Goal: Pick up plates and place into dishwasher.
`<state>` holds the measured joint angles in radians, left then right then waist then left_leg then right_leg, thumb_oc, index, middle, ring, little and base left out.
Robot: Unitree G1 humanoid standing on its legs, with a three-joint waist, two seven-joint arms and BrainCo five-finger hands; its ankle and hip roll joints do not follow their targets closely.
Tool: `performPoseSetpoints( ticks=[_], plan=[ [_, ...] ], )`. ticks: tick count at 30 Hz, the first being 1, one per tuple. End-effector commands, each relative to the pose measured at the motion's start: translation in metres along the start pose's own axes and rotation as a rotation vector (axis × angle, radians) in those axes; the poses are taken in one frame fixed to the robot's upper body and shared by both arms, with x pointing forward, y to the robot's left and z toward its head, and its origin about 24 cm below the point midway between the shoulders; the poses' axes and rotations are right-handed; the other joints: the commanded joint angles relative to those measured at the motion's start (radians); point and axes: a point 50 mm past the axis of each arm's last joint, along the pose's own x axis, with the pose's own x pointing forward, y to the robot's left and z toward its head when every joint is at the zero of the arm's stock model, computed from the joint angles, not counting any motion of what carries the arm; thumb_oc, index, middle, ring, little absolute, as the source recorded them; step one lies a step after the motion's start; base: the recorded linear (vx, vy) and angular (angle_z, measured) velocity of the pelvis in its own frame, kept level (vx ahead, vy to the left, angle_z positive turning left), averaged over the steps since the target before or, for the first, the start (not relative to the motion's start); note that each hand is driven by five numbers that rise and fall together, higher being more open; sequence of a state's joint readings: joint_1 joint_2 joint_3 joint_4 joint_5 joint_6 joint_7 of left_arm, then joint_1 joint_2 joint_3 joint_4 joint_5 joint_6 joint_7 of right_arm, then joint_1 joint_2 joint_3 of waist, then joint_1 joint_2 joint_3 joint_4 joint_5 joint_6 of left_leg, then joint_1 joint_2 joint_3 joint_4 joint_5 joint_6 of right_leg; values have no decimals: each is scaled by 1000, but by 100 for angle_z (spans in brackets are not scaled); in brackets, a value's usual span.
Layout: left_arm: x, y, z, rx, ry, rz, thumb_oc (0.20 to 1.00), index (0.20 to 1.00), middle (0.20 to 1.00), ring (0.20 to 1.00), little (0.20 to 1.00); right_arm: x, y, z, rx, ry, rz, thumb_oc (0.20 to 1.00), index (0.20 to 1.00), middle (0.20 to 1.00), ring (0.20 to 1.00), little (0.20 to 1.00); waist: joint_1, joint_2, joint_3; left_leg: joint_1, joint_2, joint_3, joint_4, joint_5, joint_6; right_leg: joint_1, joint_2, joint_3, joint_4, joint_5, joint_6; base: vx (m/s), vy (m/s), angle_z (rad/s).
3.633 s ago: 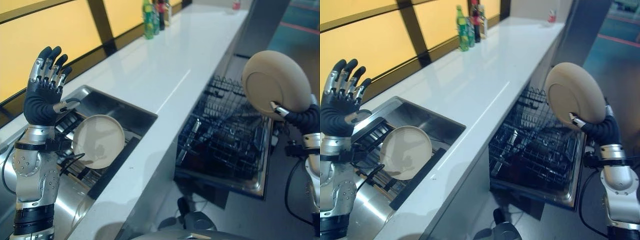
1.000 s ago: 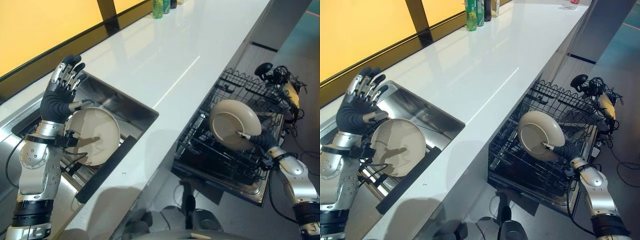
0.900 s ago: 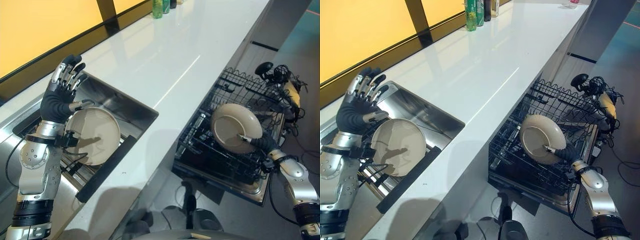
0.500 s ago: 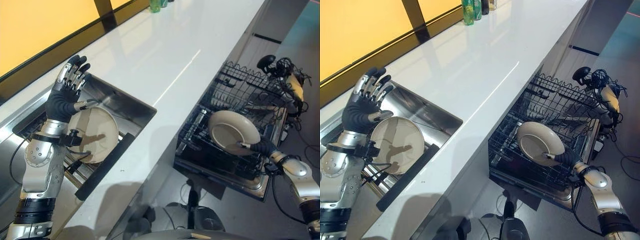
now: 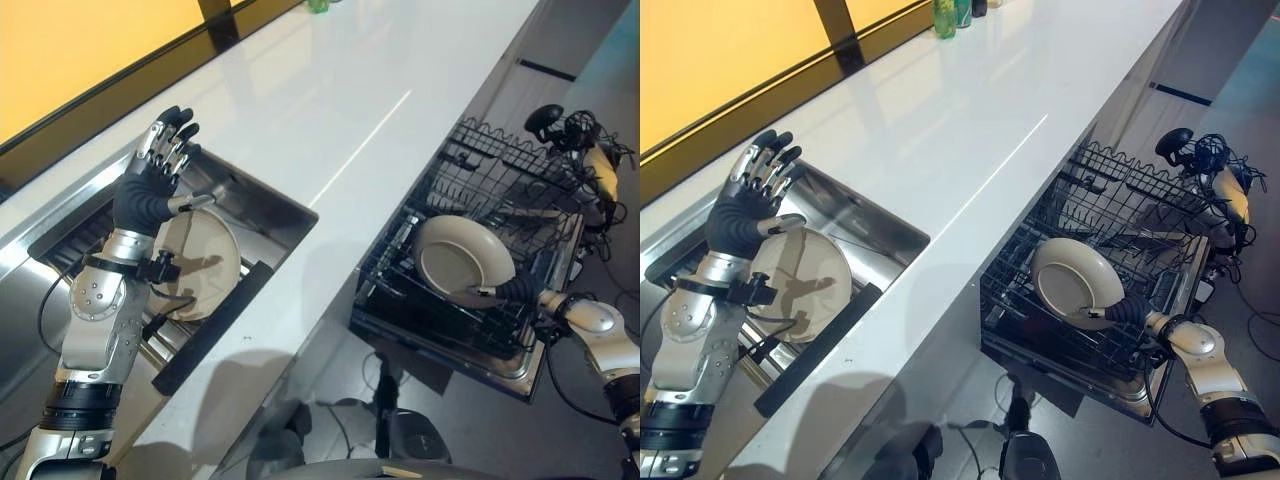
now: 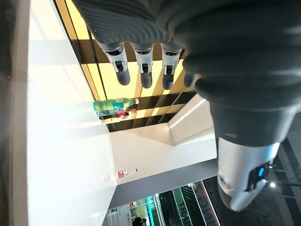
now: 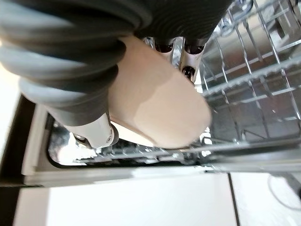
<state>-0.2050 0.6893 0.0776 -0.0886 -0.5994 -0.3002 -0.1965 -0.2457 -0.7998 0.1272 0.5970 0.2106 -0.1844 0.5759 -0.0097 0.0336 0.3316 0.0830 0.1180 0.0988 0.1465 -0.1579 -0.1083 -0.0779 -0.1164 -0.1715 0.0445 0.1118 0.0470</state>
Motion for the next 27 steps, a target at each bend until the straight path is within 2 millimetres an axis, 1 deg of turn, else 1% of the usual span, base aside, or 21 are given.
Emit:
performPoseSetpoints(
  ticks=[1,5,10,12,16,21,23,25,27],
  plan=[
    [20,-1,29,108,-144,-47,1000,1000,1000,1000,1000,15,51,-24,-11,104,248,200,200,200,200,200,10,-11,1,-210,10,-22,102,95,5,11,-106,94,67,-94,111,-177,8,11],
    [29,-2,37,113,-183,-51,1000,1000,1000,1000,1000,23,49,-22,-28,105,258,200,200,200,200,200,12,7,32,-254,4,-31,119,99,6,-26,-115,94,82,-89,109,-156,-2,14],
    [44,-7,52,128,-245,-64,1000,1000,1000,1000,1000,36,46,-8,-87,99,282,200,200,200,200,200,11,27,76,-312,-7,-43,134,106,7,-79,-124,97,97,-83,102,-182,-21,12],
    [48,-9,55,133,-265,-72,1000,1000,1000,1000,1000,41,46,-3,-114,97,295,200,200,200,200,200,12,35,87,-323,-10,-46,129,112,7,-90,-124,94,98,-83,98,-135,-8,5],
    [52,-12,60,123,-289,-70,1000,1000,1000,1000,1000,43,46,0,-126,102,351,200,200,200,200,200,11,42,92,-324,-14,-48,115,118,6,-94,-124,86,95,-84,93,-79,13,1],
    [53,-14,60,115,-284,-72,1000,1000,1000,1000,1000,40,56,-9,-176,169,458,200,200,200,200,200,15,32,83,-311,-10,-49,108,119,5,-85,-117,83,92,-88,86,1,-7,0],
    [52,-14,60,113,-278,-78,1000,1000,1000,1000,1000,36,60,-16,-197,212,501,200,200,200,200,200,17,26,76,-303,-5,-49,105,120,3,-74,-111,82,89,-92,82,29,-46,1],
    [52,-16,59,111,-268,-87,1000,1000,1000,1000,1000,34,63,-22,-217,244,502,200,200,200,200,200,19,19,66,-291,0,-50,98,122,3,-60,-106,81,82,-94,80,46,-47,5],
    [52,-17,58,112,-264,-94,1000,1000,1000,1000,1000,33,62,-24,-206,242,478,200,200,200,200,200,23,11,56,-274,3,-49,85,123,2,-42,-101,79,68,-94,79,38,-37,9]
  ],
)
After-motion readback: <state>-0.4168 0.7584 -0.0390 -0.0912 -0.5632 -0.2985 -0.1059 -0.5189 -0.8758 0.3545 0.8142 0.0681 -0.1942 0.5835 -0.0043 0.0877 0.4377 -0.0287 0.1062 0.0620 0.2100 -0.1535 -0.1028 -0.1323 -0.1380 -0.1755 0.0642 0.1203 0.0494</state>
